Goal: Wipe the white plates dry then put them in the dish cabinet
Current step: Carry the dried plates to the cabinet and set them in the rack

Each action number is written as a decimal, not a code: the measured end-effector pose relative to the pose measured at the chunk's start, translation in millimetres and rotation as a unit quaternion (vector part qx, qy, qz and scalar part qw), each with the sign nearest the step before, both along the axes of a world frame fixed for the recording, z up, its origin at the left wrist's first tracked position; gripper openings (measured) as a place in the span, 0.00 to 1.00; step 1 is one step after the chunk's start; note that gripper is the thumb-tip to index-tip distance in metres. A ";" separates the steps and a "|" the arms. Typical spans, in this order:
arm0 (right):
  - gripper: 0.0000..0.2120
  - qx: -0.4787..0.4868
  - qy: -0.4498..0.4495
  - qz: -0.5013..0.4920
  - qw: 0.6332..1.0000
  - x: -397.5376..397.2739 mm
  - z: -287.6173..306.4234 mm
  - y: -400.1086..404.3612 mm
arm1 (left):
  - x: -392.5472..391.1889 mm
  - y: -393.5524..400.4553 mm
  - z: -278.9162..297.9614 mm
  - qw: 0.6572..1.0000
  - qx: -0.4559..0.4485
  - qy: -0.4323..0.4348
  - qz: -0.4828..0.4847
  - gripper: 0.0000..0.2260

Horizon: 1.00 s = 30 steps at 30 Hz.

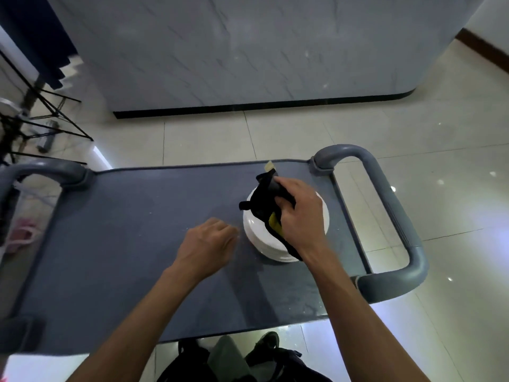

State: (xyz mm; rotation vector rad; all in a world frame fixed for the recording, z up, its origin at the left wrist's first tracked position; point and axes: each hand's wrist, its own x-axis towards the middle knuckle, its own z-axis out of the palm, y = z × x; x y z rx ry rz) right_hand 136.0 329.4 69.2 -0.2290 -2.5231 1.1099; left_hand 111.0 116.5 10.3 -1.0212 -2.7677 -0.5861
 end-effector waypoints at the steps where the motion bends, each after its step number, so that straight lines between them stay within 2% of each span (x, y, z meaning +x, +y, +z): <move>1: 0.19 0.006 -0.004 0.008 1.000 -4.9 -0.2 -12.6 | -2.2 -13.2 1.2 0.999 -0.017 -0.013 0.023 0.04; 6: 0.19 0.039 -0.011 0.059 0.997 -27.4 -10.4 -80.1 | -13.2 -82.6 -4.5 0.989 -0.079 -0.074 0.100 0.13; 16: 0.19 0.089 -0.131 0.161 0.974 -59.8 -75.4 -202.2 | -13.1 -192.2 -27.4 0.965 -0.111 -0.167 0.168 0.17; 24: 0.18 0.119 -0.198 0.162 0.959 -64.2 -121.0 -245.6 | -19.7 -225.8 -40.6 0.957 -0.117 -0.188 0.189 0.13; 30: 0.17 0.122 -0.215 0.146 0.958 -58.1 -128.2 -242.6 | -24.6 -221.7 -45.0 0.963 -0.086 -0.191 0.172 0.13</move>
